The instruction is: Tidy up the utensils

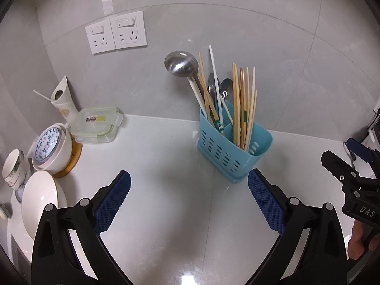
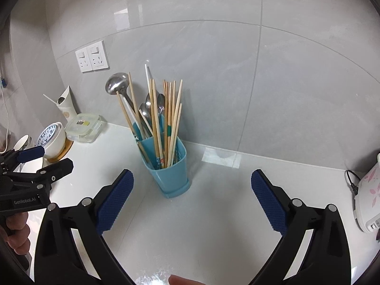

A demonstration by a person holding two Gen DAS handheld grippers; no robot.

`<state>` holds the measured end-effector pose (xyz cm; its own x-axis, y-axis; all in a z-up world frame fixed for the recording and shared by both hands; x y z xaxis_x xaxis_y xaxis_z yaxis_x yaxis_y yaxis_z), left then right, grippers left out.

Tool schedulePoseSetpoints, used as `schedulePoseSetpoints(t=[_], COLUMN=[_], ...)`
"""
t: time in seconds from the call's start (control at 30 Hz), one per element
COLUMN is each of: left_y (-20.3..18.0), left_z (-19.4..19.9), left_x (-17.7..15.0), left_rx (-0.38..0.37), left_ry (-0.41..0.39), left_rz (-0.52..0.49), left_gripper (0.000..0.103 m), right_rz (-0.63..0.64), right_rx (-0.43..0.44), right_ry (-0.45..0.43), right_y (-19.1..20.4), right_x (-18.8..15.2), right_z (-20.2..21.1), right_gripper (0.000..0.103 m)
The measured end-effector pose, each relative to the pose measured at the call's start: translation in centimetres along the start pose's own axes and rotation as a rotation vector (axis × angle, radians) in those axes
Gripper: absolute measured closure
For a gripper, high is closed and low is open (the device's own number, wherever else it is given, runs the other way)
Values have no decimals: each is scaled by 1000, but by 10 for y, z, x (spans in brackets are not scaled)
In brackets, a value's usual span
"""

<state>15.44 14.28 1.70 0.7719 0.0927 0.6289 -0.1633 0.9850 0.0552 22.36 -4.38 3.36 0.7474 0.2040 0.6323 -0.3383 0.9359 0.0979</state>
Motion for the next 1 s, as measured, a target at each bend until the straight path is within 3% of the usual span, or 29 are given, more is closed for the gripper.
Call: schedulePoseSetpoints(t=[0.3, 1.0], left_y=[-3, -10], left_z=[9, 16], left_x=[-14, -13], left_rx=[-1, 2], left_ry=[11, -9], left_rz=[5, -10], left_gripper=[6, 6], right_rz=[-21, -31], right_rx=[-4, -20], right_ry=[19, 30], right_y=[0, -3], right_x=[-13, -14], right_z=[10, 13], right_gripper=[8, 8])
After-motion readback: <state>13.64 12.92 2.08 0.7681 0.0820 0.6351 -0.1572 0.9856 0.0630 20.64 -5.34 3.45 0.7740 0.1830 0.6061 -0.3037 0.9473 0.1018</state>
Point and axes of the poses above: each gripper's, at about its wrist camera, not at the fingertips, and z roughly against the way its jaws point, y to its left, x to its top, the point moved 7 cm from there along -z, roughly the way its jaws point, and after that the axes turned 6 degrees about -z, right-handed, at the moved point
